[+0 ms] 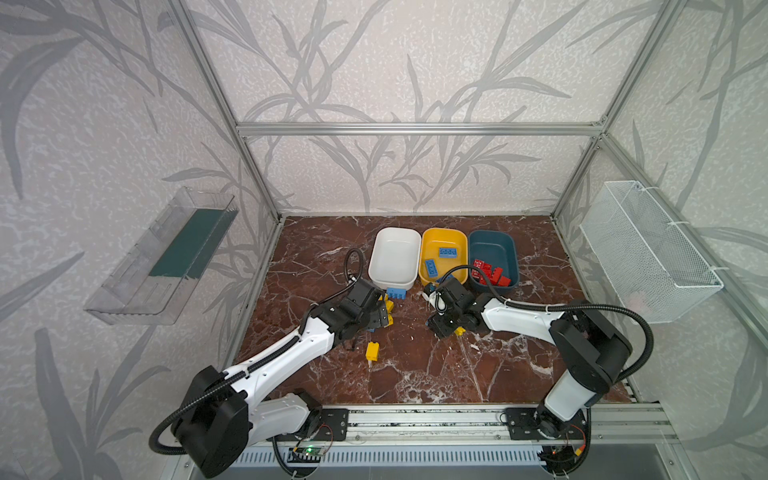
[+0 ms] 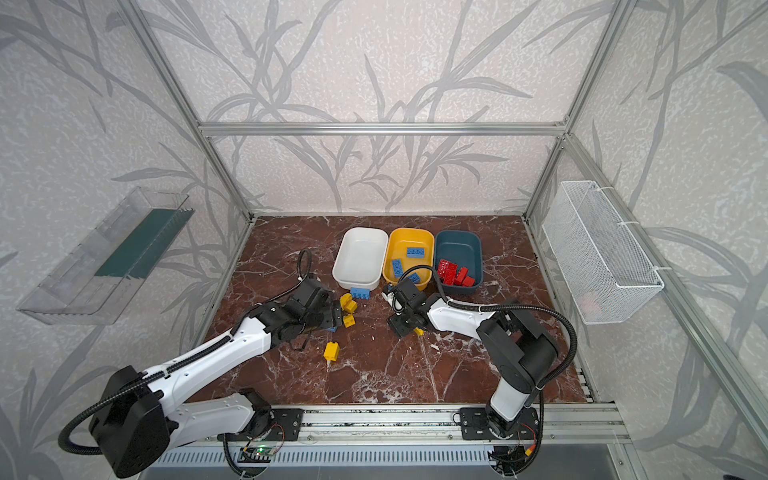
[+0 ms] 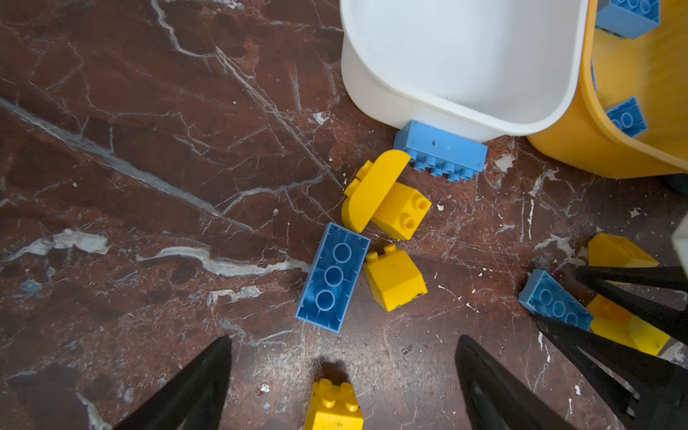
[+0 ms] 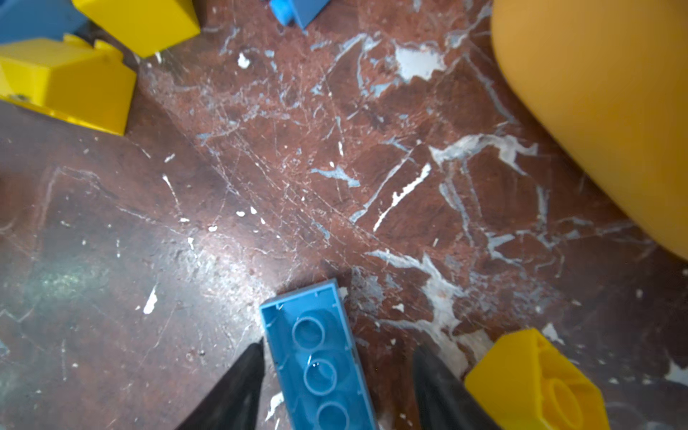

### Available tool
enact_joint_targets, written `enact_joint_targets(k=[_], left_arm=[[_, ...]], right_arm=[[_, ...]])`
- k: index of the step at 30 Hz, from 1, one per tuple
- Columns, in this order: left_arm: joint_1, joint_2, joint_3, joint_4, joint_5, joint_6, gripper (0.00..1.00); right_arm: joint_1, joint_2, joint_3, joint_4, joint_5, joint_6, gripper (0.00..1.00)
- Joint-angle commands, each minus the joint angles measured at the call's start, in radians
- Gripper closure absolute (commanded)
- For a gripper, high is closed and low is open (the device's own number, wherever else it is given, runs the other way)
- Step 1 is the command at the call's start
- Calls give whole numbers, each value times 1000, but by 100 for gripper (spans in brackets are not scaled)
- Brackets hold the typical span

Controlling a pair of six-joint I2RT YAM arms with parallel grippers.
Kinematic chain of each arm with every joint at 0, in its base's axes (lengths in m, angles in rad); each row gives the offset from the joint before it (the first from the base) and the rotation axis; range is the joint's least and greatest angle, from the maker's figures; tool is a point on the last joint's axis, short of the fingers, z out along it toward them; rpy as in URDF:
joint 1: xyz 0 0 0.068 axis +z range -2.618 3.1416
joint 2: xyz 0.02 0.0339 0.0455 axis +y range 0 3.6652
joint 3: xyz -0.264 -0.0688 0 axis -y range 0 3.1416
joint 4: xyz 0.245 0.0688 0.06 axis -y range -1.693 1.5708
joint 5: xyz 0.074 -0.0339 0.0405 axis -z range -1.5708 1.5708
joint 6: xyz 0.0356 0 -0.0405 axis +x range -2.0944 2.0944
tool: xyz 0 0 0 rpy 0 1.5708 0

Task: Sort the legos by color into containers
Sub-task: 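Grasp a blue brick with the right gripper while the left gripper withdraws, then drop the blue brick into the yellow bin with the right gripper while the left lowers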

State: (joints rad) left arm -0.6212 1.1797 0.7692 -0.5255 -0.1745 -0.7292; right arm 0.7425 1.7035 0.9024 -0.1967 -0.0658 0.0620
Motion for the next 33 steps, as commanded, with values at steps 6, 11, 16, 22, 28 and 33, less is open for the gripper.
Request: enact_joint_targets(k=[6, 11, 16, 22, 28, 33], left_arm=[[6, -44, -28, -21, -52, -13, 7], [8, -71, -41, -24, -55, -21, 7], [7, -116, -71, -24, -75, -32, 8], [6, -156, -125, -11, -95, -50, 7], [7, -173, -166, -3, -84, -62, 7], [8, -172, -192, 12, -77, -58, 7]], right_arm=[[30, 44, 41, -59, 31, -32, 57], [31, 39, 51, -70, 27, -25, 64], [31, 13, 61, -85, 29, -15, 70], [28, -39, 110, -116, -53, 42, 74], [12, -56, 233, -177, -67, 79, 74], [-29, -38, 337, -189, -52, 100, 74]])
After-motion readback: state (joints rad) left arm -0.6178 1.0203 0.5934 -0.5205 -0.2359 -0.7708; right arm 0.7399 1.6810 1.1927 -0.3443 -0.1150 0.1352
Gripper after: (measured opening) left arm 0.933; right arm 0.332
